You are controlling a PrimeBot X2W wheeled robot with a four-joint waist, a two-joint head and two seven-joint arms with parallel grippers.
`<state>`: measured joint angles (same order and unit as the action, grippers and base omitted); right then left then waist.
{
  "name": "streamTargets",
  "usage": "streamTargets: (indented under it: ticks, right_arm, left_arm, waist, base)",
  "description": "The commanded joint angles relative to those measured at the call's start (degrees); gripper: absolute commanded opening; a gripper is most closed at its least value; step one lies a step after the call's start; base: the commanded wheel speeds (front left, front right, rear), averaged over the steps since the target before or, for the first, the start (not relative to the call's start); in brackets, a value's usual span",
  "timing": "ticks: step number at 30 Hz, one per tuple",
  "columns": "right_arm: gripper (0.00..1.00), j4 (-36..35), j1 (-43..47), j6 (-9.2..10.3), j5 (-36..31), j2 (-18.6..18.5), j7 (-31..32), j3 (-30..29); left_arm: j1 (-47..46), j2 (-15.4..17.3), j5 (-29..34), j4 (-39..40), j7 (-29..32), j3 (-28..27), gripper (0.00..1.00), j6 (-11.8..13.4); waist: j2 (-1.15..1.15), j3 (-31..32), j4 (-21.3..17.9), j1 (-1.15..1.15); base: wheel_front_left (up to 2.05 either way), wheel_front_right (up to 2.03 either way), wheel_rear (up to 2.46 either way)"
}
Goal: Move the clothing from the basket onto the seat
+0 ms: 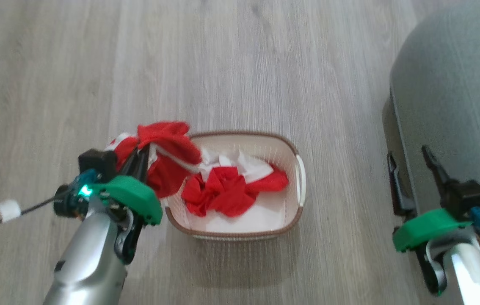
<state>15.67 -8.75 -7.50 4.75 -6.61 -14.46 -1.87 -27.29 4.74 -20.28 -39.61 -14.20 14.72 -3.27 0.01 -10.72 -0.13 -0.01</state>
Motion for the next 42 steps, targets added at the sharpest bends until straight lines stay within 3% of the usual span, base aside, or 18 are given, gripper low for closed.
streamTargets:
  ticks: [1,12,27,31,42]
  right_arm:
    - [1.00,-1.17,0.01,0.01,-0.57,-1.23,-0.54,1.46]
    - [1.00,1.89,1.67,0.01,-0.40,-3.23,-0.54,5.52]
    - [1.00,1.82,1.55,0.01,0.52,-3.92,-0.54,8.15]
    - [1.00,1.07,0.62,0.01,1.85,-4.56,-0.54,12.04]
    - [1.00,-2.11,-10.80,0.01,7.76,-9.87,-0.54,34.22]
  left_arm:
    - [-0.54,1.99,-0.23,2.83,-0.79,-2.27,0.00,0.53]
    - [8.23,3.91,-0.02,8.57,-0.79,-5.42,0.00,2.47]
    - [9.13,4.01,0.30,10.55,-0.80,-5.06,0.00,2.31]
    - [8.82,3.90,0.66,11.78,-0.80,-3.93,0.00,1.12]
    - [6.13,4.02,1.89,21.06,4.40,5.80,0.00,-3.38]
  waist:
    - [-0.01,4.17,1.74,0.01]
    - [-0.01,9.54,0.67,0.01]
    - [-0.01,10.27,0.47,0.01]
    - [-0.01,10.26,0.48,0.01]
    - [-0.01,9.74,1.54,0.01]
  base:
    - [0.00,0.00,0.00]
    - [0.00,0.00,0.00]
    - [0.00,0.00,0.00]
    - [0.00,0.00,0.00]
    - [0.00,0.00,0.00]
